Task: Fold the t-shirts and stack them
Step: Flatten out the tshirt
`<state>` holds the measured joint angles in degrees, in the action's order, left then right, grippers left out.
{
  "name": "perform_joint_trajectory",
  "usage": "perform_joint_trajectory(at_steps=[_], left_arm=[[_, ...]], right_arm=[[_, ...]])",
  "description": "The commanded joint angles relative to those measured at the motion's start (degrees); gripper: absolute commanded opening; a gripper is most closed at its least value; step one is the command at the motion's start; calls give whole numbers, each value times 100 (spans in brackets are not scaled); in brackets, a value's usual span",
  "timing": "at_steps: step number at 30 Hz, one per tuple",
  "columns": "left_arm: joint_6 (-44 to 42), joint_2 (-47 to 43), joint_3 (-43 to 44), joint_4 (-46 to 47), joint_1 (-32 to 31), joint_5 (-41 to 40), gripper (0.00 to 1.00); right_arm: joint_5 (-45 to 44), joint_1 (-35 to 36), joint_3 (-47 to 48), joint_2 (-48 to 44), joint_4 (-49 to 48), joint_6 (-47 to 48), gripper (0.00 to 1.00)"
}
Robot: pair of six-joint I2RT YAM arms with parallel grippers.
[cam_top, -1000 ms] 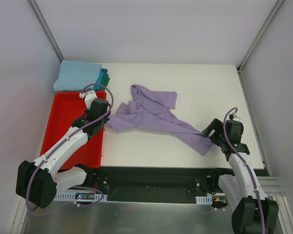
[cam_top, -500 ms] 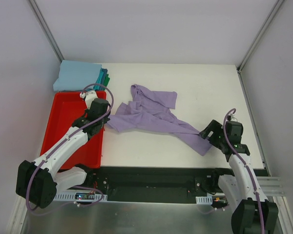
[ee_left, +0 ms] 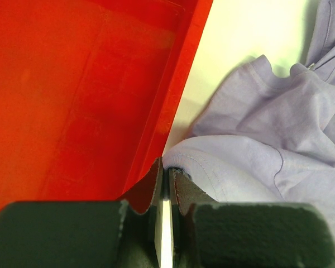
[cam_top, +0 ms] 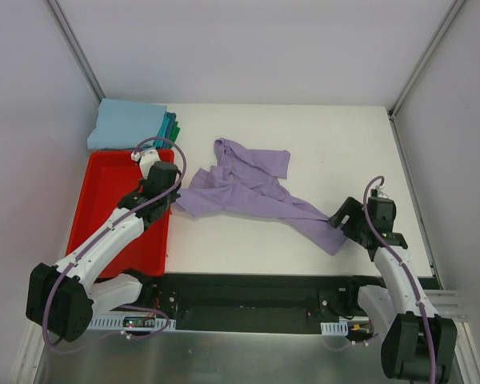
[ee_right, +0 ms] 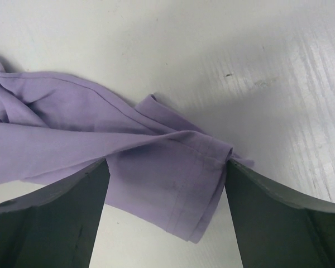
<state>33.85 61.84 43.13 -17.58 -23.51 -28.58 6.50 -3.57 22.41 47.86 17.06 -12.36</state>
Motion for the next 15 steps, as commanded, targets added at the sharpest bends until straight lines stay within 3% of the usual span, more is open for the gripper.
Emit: perform_joint_trajectory(at_steps=[1,5,9,15], left_arm=[[-18,-23,-16,150,74,10,0],[-18,-14,-7,150,83,10,0],[-36,12,11,150,74,63,0],[-27,21,11,150,83,124,0]], right_arm=[[175,-47,140,5,-335,67,80],[229,-47,132,-162,-239,6,66],[150,-47,105,-312,-63,14,64],[-131,-47,88,-408,271,41,55]])
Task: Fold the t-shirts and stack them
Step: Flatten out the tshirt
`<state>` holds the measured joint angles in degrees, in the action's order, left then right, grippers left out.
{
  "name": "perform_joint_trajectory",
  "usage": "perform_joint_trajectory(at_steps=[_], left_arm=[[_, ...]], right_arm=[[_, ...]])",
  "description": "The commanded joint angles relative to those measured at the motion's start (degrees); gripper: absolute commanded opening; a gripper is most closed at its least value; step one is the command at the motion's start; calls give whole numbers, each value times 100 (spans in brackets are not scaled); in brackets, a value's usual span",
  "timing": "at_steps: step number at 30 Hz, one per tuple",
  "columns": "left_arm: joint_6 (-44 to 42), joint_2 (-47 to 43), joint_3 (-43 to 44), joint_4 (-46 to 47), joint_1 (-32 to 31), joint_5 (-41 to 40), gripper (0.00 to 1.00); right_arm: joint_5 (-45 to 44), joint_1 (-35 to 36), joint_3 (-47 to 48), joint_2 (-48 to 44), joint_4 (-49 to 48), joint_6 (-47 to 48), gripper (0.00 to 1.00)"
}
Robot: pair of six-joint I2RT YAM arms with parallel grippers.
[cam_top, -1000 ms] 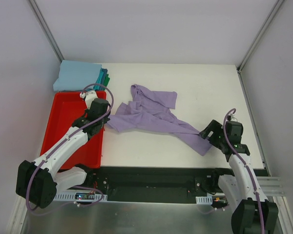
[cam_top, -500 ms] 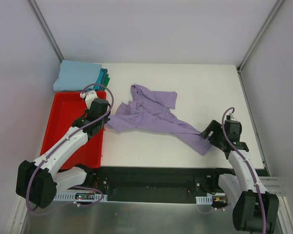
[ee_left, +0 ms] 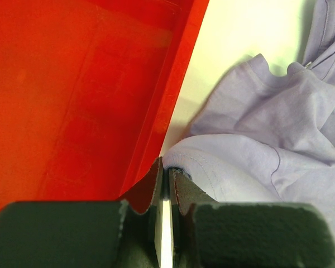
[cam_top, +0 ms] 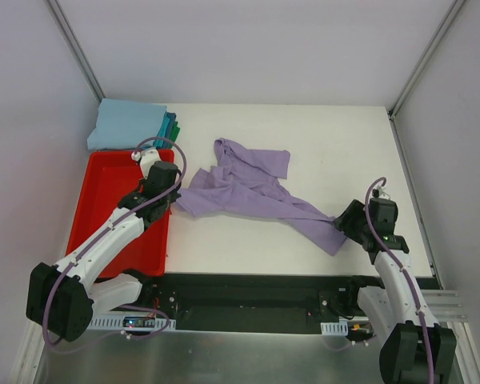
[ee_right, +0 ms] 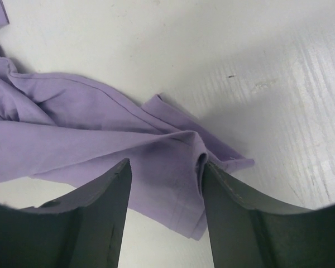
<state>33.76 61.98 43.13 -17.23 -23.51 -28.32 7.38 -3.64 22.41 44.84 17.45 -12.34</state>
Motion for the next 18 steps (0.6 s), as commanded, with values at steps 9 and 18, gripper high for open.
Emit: perform_joint_trajectory(at_steps=[9,18], left_arm=[[-36,-10,63,133,83,151,0],[-369,-186,1081,124,74,151,0]], right_arm=[[-491,-40,44,-177,241,73,6],[-703,-40,1307,-511,478,345,1]])
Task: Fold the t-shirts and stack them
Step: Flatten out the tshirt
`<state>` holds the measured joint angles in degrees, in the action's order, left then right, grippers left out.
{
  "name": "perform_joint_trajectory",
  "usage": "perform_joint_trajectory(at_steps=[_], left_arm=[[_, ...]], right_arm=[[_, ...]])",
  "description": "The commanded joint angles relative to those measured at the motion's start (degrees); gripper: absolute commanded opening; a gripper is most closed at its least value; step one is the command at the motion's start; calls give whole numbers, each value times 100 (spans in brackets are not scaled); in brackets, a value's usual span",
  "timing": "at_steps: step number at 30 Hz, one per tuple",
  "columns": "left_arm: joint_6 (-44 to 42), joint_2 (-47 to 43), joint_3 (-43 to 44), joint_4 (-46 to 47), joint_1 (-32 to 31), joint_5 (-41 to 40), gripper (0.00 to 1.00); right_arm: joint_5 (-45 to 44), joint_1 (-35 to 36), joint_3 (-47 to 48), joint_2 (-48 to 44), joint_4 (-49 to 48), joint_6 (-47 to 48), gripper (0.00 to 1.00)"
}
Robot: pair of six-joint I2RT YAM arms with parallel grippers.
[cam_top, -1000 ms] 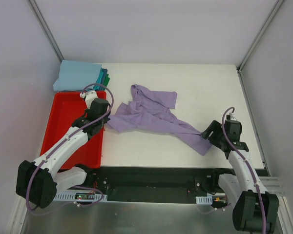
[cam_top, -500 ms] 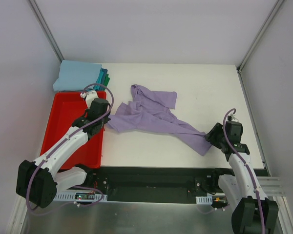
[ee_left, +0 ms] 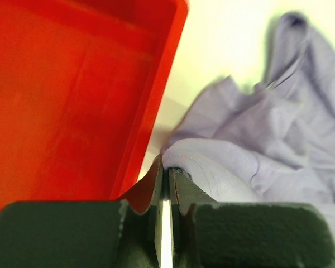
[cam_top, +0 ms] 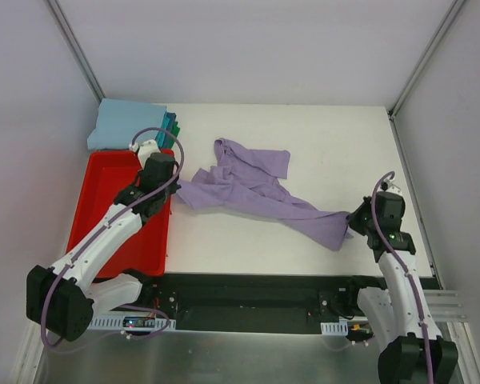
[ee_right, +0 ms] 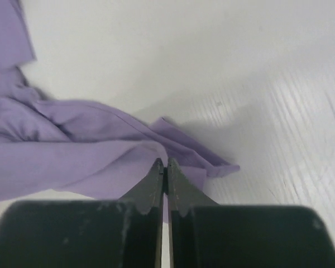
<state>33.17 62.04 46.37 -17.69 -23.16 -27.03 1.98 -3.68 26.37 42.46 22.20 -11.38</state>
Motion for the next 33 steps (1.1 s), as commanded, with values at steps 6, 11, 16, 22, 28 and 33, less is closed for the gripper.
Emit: perform_joint_trajectory(at_steps=[6,11,16,22,28,33], left_arm=[[-881,-429,1988,170,48,364,0],[-1409,-772,3183,170,39,768,0],[-1822,-1106,4352,161,39,2050,0],[-2007,-1195,5609,143,39,2939,0],[-2104,-625,6857,99,39,3344,0],[-2411,201,7465,99,39,2880,0]], right_arm=[[-716,-36,2318,-536,522,566,0],[-1190,-36,3899,-765,1111,909,1],[-1340,-27,5709,-766,1480,1427,0],[-2087,-36,7477,-520,1832,1945,1],[-2281,-18,8454,-72,1824,2411,1],[-2377,-1,8517,464,1579,2737,1]])
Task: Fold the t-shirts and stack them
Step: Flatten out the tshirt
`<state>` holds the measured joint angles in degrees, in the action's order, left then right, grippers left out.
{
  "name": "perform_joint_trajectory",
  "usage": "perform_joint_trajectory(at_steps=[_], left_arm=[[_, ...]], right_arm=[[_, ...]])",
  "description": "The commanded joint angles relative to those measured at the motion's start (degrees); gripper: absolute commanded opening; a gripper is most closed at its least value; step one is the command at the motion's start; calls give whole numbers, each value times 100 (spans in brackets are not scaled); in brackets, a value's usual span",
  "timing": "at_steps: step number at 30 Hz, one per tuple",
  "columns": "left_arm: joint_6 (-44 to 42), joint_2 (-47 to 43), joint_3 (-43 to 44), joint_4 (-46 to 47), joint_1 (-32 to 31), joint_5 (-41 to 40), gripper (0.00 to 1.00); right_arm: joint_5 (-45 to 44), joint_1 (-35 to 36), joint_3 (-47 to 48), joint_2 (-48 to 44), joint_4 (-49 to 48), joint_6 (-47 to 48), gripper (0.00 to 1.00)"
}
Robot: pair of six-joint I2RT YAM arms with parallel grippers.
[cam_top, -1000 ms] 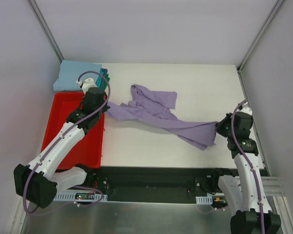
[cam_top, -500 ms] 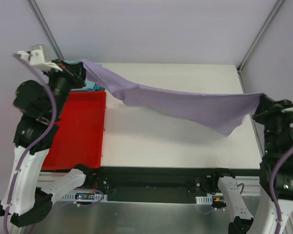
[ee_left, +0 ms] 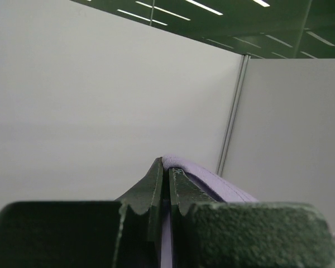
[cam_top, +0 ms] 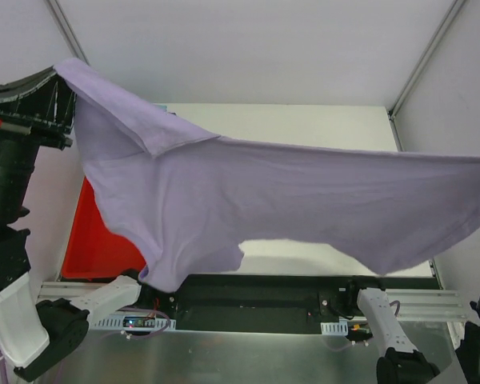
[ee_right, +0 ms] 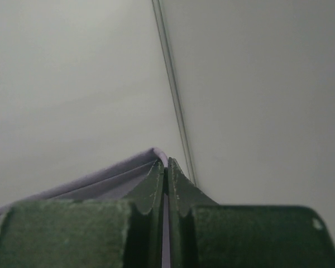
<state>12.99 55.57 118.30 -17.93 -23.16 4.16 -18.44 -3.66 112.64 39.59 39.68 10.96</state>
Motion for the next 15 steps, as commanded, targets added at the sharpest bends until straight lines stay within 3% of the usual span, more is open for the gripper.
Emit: perform_joint_trajectory(at_steps=[1,7,11,15], left_arm=[[-472,1059,299,132,39,-380,0],[-1245,2552,282,351,39,-1681,0],[-1800,3949,351,589,48,-1814,0],[-2098,5689,711,721,66,-1682,0]], right_arm=[[-371,-3,-232,847,-310,556,1],[-722,-12,-1436,1497,-1470,1021,0],[-539,-108,-2586,2147,-2567,1084,1],[-30,-336,-3326,3306,-3298,558,1]])
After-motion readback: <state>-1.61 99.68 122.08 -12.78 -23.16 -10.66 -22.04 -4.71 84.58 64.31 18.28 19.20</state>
